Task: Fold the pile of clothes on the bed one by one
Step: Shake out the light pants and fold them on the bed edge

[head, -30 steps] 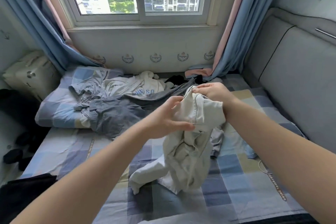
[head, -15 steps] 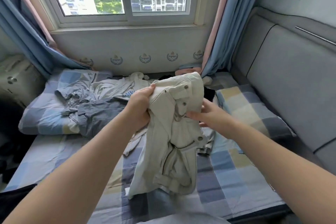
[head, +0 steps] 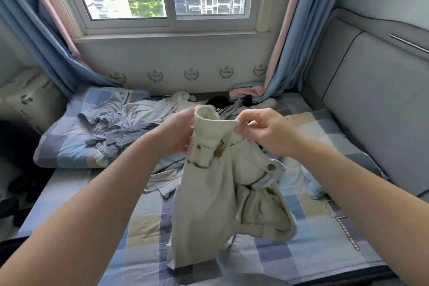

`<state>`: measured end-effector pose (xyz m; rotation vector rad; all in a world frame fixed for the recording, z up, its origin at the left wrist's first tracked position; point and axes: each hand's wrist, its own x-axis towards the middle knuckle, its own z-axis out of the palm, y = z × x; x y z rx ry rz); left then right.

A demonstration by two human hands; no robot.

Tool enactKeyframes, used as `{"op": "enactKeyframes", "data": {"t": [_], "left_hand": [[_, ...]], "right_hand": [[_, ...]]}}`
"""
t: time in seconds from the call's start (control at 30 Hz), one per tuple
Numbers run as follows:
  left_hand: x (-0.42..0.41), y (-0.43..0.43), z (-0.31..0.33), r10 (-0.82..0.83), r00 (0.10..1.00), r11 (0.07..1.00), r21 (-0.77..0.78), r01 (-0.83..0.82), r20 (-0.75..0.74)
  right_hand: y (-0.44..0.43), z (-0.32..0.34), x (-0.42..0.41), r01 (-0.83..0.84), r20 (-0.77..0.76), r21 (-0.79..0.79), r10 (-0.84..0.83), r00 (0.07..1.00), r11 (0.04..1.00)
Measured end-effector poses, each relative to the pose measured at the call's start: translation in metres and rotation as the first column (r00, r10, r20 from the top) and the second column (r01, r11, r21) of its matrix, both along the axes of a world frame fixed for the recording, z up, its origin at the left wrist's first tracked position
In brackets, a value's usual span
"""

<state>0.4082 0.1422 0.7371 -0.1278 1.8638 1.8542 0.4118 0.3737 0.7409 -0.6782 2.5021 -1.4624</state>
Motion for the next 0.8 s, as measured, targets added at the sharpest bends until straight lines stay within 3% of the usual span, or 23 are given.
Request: {"op": "enactKeyframes", "data": {"t": [0.07, 0.17, 0.37, 0.5, 0.6, 0.67, 0.8], "left_hand": [[0.001, 0.0, -0.002, -0.134, 0.974, 0.982, 0.157, 0.106, 0.182], [0.001, 0.0, -0.018, -0.197, 0.965, 0.974, 0.148, 0.172, 0.175], [-0.011, 0.003, -0.024, 0.112, 0.98, 0.958, 0.245, -0.15, 0.166], [-0.014, 0.01, -0.02, 0.126, 0.987, 0.968, 0.204, -0.144, 0.097], [-0.013, 0.011, -0.018, 0.132, 0.989, 0.975, 0.17, -0.141, 0.06], [-0.011, 0.011, -0.013, 0.131, 0.99, 0.975, 0.176, -0.137, 0.046], [-0.007, 0.01, -0.002, 0.122, 0.992, 0.975, 0.182, -0.125, 0.024]], "right_hand": [[-0.003, -0.003, 0.003, -0.007, -0.023, 0.031, 0.007, 1.0, 1.0], [-0.001, -0.007, 0.006, 0.012, -0.02, -0.023, -0.012, 1.0, 1.0], [0.01, -0.019, 0.018, 0.042, 0.026, -0.049, -0.041, 0.999, 0.998], [0.008, -0.037, 0.027, 0.0, 0.138, -0.054, 0.007, 0.99, 0.999], [0.005, -0.045, 0.027, 0.161, 0.009, -0.142, -0.161, 0.987, 0.977], [-0.001, -0.052, 0.023, 0.252, -0.128, -0.062, -0.258, 0.958, 0.966], [-0.026, -0.071, 0.017, 0.136, 0.024, 0.146, -0.141, 0.99, 0.98]]}}
